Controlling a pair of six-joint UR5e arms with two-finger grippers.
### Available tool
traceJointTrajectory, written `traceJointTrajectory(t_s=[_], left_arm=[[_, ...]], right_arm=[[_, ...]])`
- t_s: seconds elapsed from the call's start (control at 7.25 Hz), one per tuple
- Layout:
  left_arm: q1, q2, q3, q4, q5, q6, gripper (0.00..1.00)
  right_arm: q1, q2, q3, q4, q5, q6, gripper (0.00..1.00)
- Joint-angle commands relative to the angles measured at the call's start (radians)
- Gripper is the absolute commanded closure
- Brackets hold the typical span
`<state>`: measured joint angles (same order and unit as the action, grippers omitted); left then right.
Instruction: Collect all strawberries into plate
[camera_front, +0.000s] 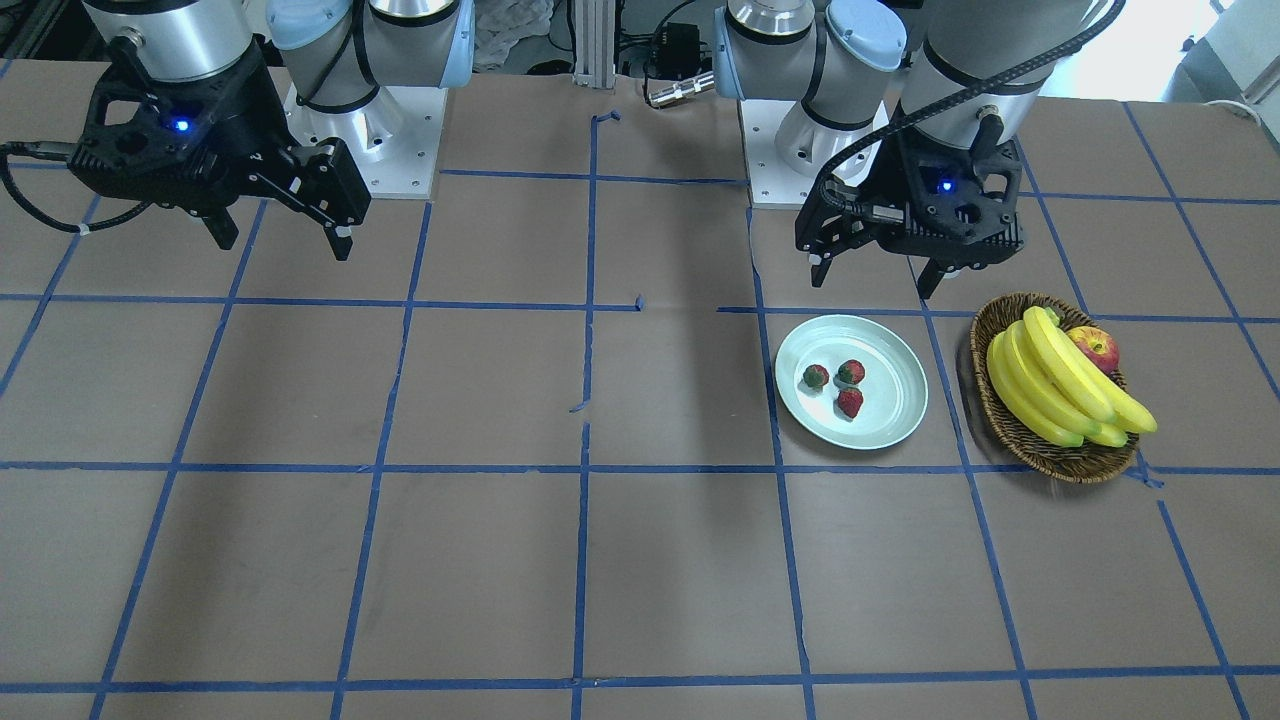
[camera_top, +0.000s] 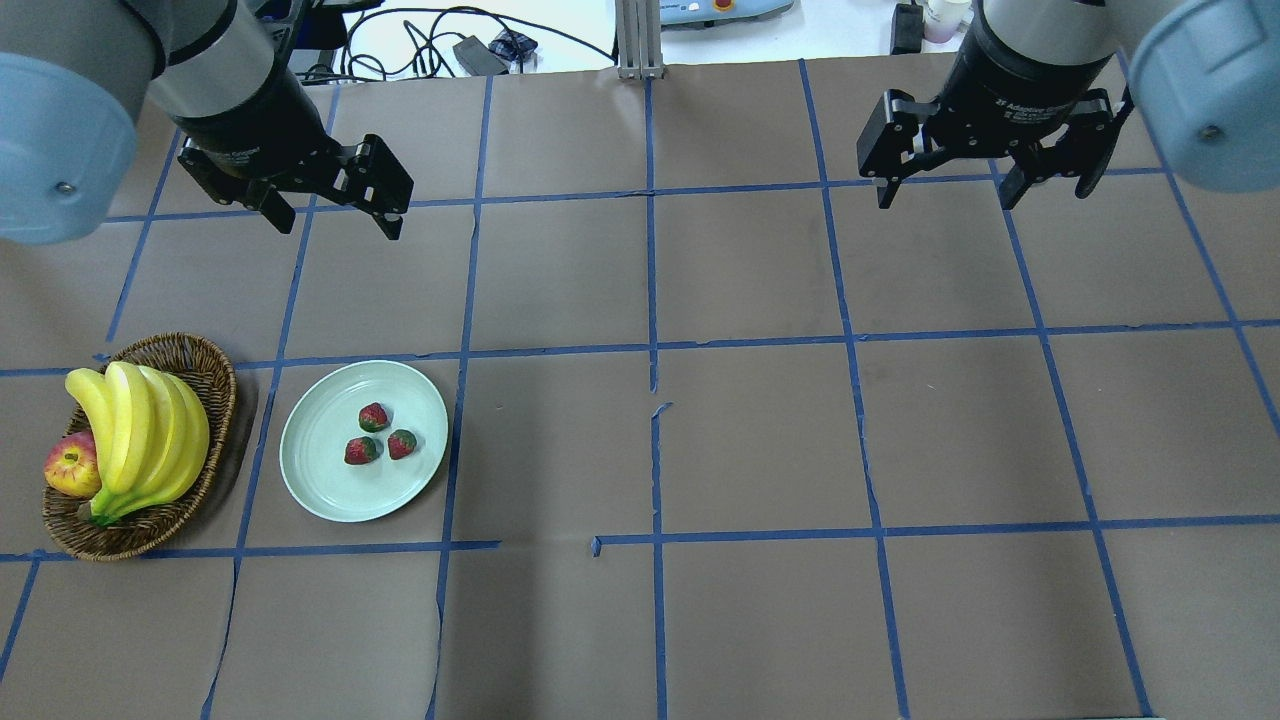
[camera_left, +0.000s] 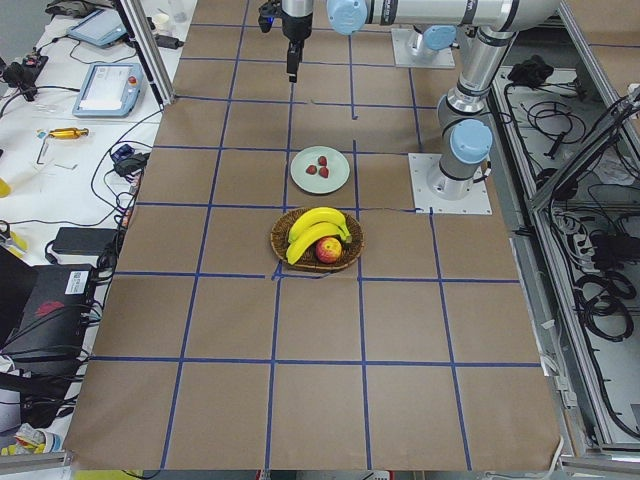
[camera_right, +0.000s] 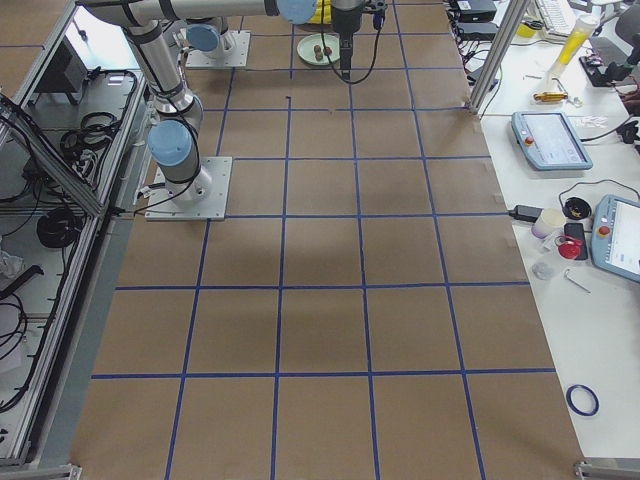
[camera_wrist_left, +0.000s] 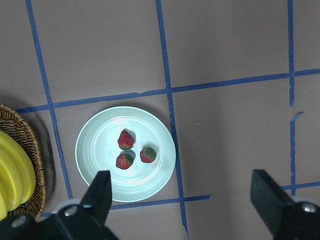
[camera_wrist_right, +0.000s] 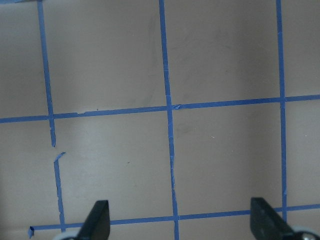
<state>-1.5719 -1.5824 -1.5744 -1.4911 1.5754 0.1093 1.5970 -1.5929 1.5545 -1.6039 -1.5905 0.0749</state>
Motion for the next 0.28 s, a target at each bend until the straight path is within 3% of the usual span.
traceJointTrajectory(t_s=[0.0, 0.14], left_arm=[[0.000, 0.001, 0.001, 0.000, 0.000, 0.001, 0.00], [0.000, 0.001, 0.001, 0.000, 0.000, 0.001, 0.00]], right_arm=[[0.006, 0.004, 0.001, 0.004, -0.003, -0.020, 0.00], [0.006, 0.007, 0.001, 0.002, 0.000, -0.018, 0.00]])
